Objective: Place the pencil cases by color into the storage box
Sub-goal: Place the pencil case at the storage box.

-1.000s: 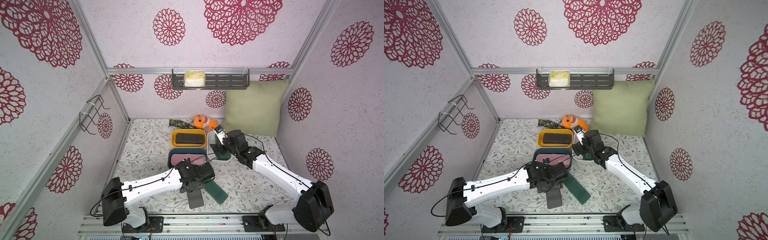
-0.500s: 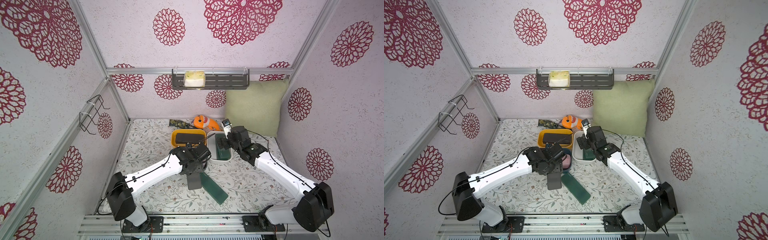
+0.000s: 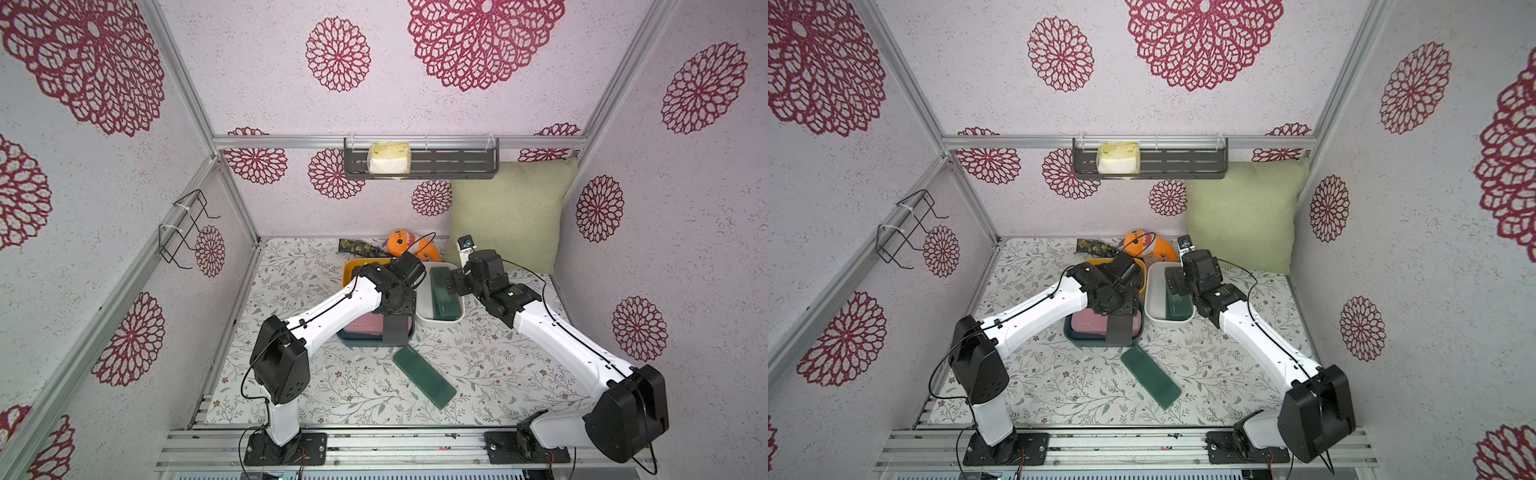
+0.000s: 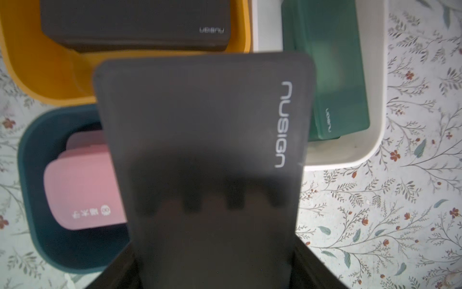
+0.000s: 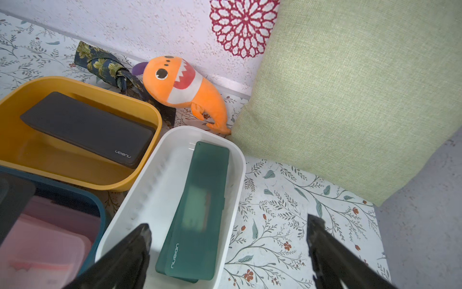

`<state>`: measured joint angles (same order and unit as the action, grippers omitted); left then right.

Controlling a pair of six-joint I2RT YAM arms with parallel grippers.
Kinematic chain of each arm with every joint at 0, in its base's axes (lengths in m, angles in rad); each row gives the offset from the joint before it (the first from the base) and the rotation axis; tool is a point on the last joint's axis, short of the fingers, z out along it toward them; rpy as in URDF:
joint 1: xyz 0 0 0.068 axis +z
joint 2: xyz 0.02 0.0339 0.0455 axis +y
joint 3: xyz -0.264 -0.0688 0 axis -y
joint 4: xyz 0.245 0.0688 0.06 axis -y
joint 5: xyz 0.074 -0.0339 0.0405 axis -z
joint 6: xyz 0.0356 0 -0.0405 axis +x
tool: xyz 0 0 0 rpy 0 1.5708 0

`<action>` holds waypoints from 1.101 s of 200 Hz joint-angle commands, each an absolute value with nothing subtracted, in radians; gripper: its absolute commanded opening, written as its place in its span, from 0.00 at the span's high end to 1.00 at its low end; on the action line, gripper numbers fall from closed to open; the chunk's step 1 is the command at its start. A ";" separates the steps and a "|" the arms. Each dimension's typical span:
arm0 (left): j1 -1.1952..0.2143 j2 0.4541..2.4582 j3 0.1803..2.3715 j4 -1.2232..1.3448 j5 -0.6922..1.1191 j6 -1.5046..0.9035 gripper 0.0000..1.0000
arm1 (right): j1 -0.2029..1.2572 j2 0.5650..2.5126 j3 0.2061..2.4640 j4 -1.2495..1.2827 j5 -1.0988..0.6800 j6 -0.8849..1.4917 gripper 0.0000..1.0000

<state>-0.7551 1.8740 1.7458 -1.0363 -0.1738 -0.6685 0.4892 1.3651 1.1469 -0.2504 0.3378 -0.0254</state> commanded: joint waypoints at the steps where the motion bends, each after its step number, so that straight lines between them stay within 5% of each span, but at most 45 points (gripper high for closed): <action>1: -0.697 1.902 1.841 -1.091 -0.175 -0.522 0.59 | 0.475 1.333 1.172 -0.255 0.354 -0.008 0.01; 84: -0.562 2.054 2.060 -0.979 -0.025 -0.540 0.59 | 0.419 1.329 1.173 -0.261 0.346 -0.043 0.01; 152: -0.548 2.023 2.069 -0.923 -0.235 0.127 0.56 | 0.378 1.330 1.166 -0.245 0.298 -0.052 0.01; 220: -0.468 1.948 1.837 -0.758 -0.080 0.679 0.50 | 0.351 1.338 1.163 -0.245 0.281 -0.051 0.01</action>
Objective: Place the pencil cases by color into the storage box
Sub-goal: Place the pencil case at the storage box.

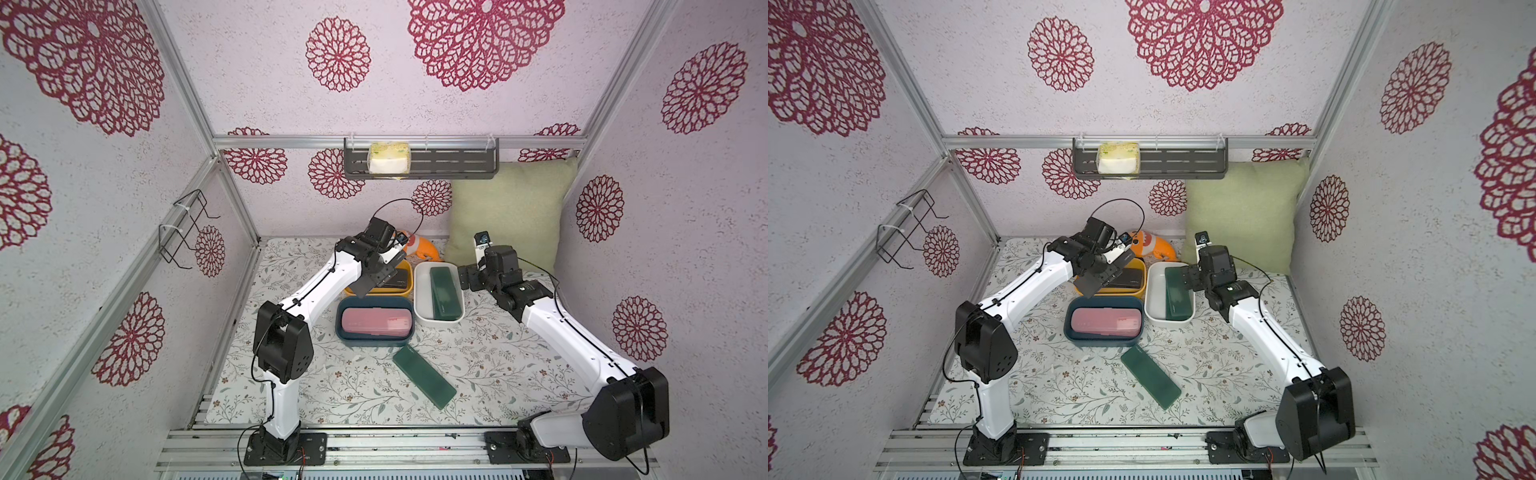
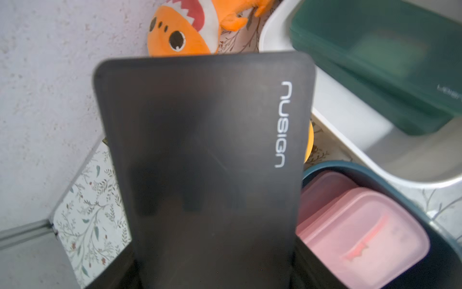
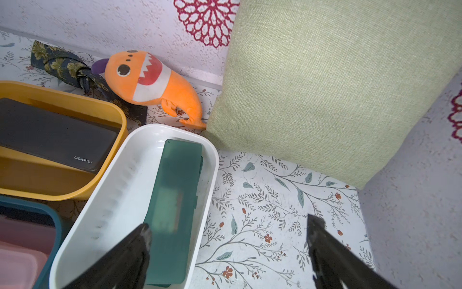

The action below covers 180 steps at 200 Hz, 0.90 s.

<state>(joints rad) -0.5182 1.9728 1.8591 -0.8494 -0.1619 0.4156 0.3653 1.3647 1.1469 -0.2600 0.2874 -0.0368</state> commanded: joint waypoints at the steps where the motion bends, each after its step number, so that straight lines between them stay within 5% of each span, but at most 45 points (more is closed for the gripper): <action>1: -0.467 1.949 1.834 -0.757 -0.074 0.686 0.50 | 0.350 1.338 1.163 -0.245 0.281 -0.051 0.01; 76: -0.410 2.018 1.759 -0.637 0.062 1.016 0.51 | 0.327 1.335 1.161 -0.268 0.305 -0.038 0.01; 180: -0.411 2.138 1.796 -0.684 0.025 1.104 0.51 | 0.319 1.349 1.168 -0.276 0.308 -0.027 0.01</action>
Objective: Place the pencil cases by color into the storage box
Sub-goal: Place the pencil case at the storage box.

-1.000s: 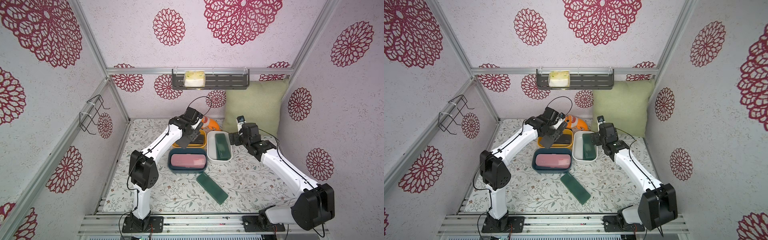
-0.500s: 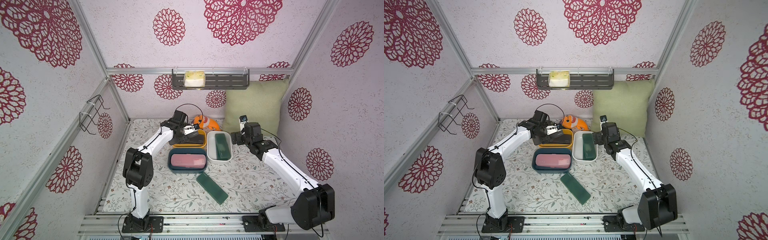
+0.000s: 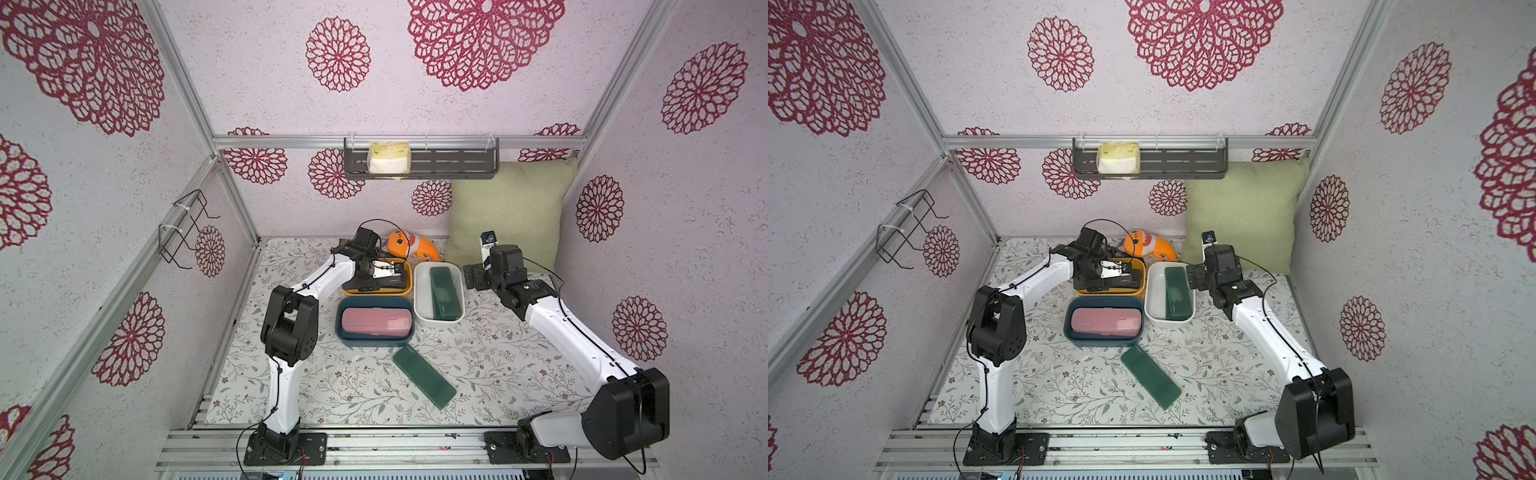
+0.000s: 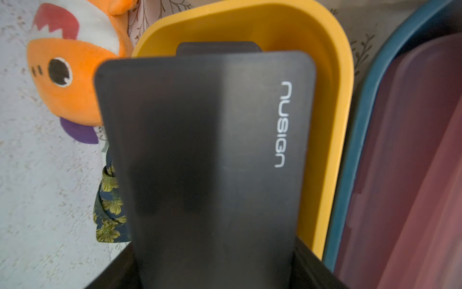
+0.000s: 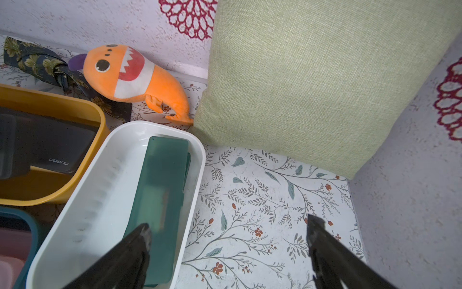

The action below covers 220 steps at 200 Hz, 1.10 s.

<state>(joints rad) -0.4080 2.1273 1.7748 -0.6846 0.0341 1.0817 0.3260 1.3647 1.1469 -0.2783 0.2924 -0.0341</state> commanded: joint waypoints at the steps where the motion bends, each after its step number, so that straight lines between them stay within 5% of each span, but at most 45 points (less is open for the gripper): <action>1: -0.412 2.138 1.795 -0.684 0.025 1.104 0.51 | 0.319 1.348 1.169 -0.276 0.309 -0.028 0.01; 112: -0.445 2.216 1.840 -0.712 -0.065 1.137 0.49 | 0.319 1.347 1.162 -0.273 0.300 -0.028 0.01; 220: -0.462 2.250 1.892 -0.760 -0.109 1.098 0.37 | 0.315 1.359 1.157 -0.262 0.288 -0.035 0.01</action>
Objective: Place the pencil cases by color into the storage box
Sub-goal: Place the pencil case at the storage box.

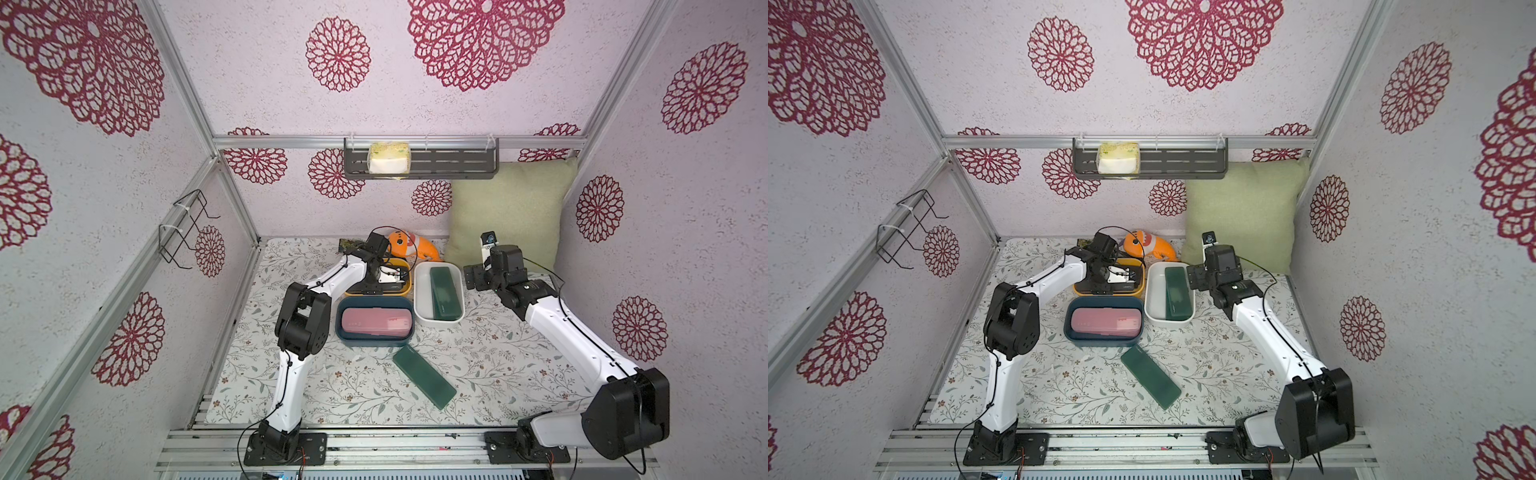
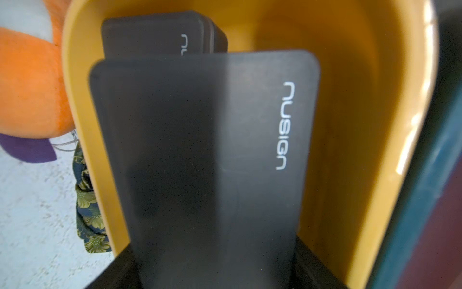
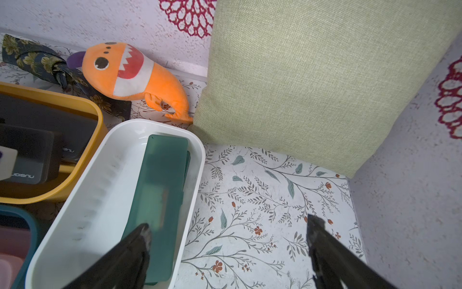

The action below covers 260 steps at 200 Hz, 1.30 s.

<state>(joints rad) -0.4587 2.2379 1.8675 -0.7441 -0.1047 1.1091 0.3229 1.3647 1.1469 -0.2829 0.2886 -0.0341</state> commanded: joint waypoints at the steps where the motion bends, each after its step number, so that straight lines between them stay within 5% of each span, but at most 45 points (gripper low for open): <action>1: -0.462 2.249 1.892 -0.760 -0.110 1.098 0.37 | 0.315 1.360 1.158 -0.262 0.288 -0.035 0.01; 25: -0.464 2.244 1.895 -0.760 -0.109 1.097 0.34 | 0.313 1.364 1.157 -0.259 0.284 -0.035 0.01; 33: -0.464 2.244 1.897 -0.761 -0.108 1.098 0.19 | 0.313 1.364 1.156 -0.259 0.283 -0.035 0.01; 72: -0.463 2.249 1.898 -0.751 -0.112 1.091 0.15 | 0.310 1.367 1.155 -0.257 0.278 -0.036 0.01; 76: -0.464 2.249 1.898 -0.752 -0.113 1.091 0.00 | 0.309 1.367 1.154 -0.256 0.278 -0.038 0.01; 260: -0.518 2.181 1.913 -0.802 -0.120 1.094 0.03 | 0.288 1.360 1.139 -0.251 0.257 -0.047 0.01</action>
